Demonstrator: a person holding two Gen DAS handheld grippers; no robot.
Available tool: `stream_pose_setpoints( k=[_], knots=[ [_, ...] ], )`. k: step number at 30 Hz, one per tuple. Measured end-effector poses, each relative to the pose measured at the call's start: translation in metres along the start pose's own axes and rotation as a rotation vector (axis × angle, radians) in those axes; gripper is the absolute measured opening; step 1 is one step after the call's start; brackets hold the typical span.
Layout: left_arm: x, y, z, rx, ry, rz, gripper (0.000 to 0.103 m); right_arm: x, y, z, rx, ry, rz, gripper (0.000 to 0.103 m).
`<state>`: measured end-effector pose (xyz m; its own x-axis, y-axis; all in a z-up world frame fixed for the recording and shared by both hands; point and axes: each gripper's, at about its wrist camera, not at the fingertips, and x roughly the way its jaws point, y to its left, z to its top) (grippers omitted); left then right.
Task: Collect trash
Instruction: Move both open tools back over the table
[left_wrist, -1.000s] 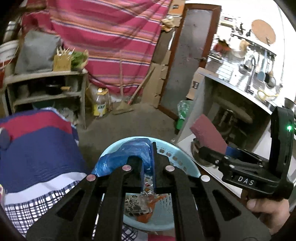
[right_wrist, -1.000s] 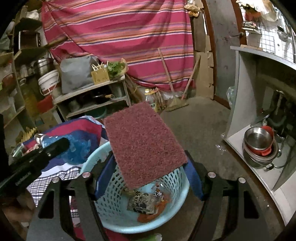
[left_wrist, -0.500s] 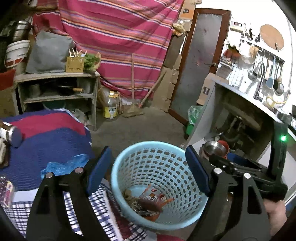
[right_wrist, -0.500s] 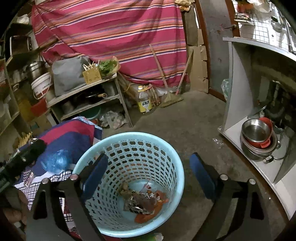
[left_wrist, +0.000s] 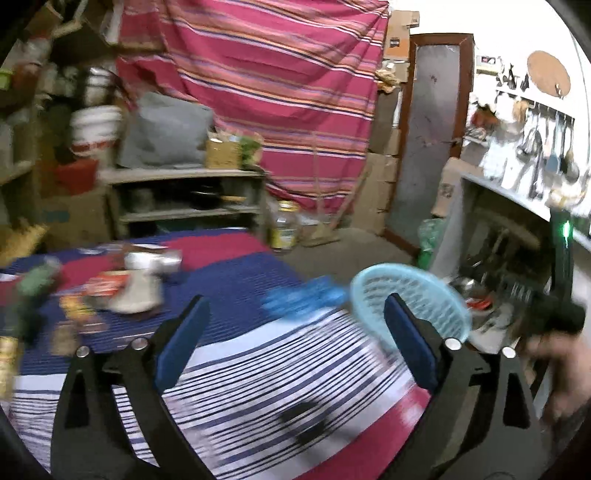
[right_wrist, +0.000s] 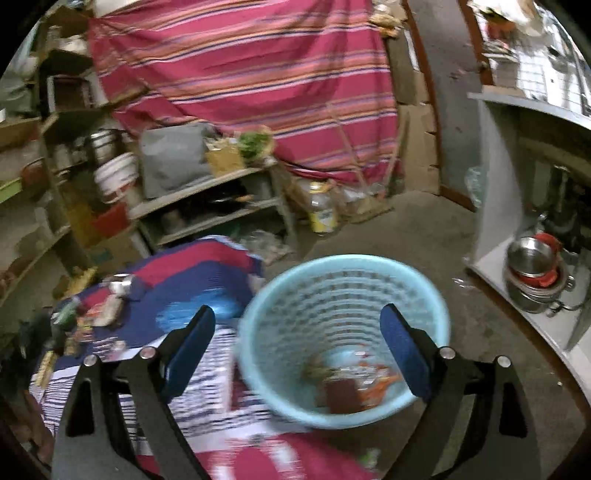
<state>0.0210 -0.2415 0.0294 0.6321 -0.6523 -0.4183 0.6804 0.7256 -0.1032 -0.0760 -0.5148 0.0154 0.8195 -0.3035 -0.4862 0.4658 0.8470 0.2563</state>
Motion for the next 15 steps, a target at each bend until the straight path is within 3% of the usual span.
stream_pose_setpoints(
  k=[6,11,15],
  knots=[
    [-0.074,0.118,-0.035,-0.026,-0.013,0.268,0.096,0.005,0.101,-0.014,-0.056,0.0,0.132,0.09],
    [-0.121,0.218,-0.025,-0.05,-0.072,0.531,0.096,0.021,0.181,-0.014,-0.093,0.01,0.203,0.09],
    [-0.135,0.292,-0.011,-0.159,-0.068,0.62,0.097,0.034,0.224,-0.004,-0.1,0.012,0.232,0.092]
  ],
)
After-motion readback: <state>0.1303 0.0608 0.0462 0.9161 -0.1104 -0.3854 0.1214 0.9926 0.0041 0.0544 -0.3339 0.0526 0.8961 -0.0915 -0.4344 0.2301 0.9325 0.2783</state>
